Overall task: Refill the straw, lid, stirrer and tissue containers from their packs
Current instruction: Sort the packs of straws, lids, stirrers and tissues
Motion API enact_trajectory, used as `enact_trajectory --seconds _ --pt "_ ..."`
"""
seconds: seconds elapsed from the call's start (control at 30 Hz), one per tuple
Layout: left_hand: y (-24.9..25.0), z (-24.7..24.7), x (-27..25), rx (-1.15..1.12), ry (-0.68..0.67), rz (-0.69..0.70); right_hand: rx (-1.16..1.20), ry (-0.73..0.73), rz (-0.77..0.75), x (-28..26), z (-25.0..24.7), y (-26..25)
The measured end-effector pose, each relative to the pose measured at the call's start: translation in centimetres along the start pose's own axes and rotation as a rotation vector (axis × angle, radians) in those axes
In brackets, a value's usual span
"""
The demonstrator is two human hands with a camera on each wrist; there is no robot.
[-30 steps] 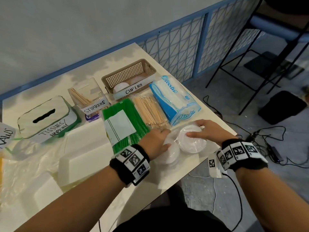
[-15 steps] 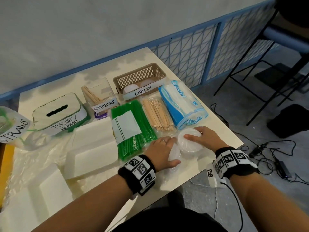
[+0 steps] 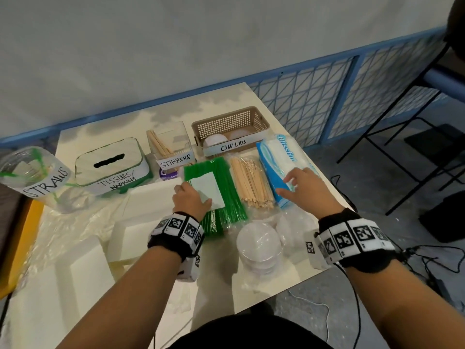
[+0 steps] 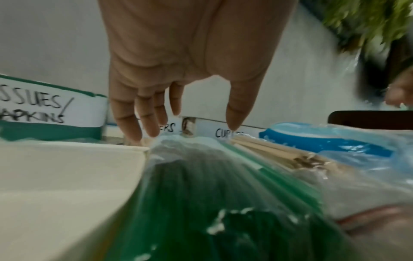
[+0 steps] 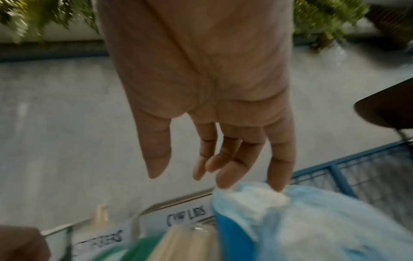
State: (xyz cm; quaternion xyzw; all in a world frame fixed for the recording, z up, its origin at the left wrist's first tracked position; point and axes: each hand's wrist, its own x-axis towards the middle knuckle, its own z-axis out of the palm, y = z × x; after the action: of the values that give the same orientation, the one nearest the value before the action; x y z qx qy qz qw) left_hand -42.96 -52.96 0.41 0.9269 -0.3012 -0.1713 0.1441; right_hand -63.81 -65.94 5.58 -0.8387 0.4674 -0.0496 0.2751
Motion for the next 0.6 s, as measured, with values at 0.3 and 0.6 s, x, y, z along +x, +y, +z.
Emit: enact_trajectory --seconds 0.3,0.6 --pt "0.3 0.1 2.1 0.027 -0.189 -0.265 -0.277 -0.383 -0.042 5.1 5.3 -6.7" --pt "-0.5 -0.2 3.3 -0.104 -0.139 -0.278 -0.274 -0.447 0.004 6.2 5.6 -6.2"
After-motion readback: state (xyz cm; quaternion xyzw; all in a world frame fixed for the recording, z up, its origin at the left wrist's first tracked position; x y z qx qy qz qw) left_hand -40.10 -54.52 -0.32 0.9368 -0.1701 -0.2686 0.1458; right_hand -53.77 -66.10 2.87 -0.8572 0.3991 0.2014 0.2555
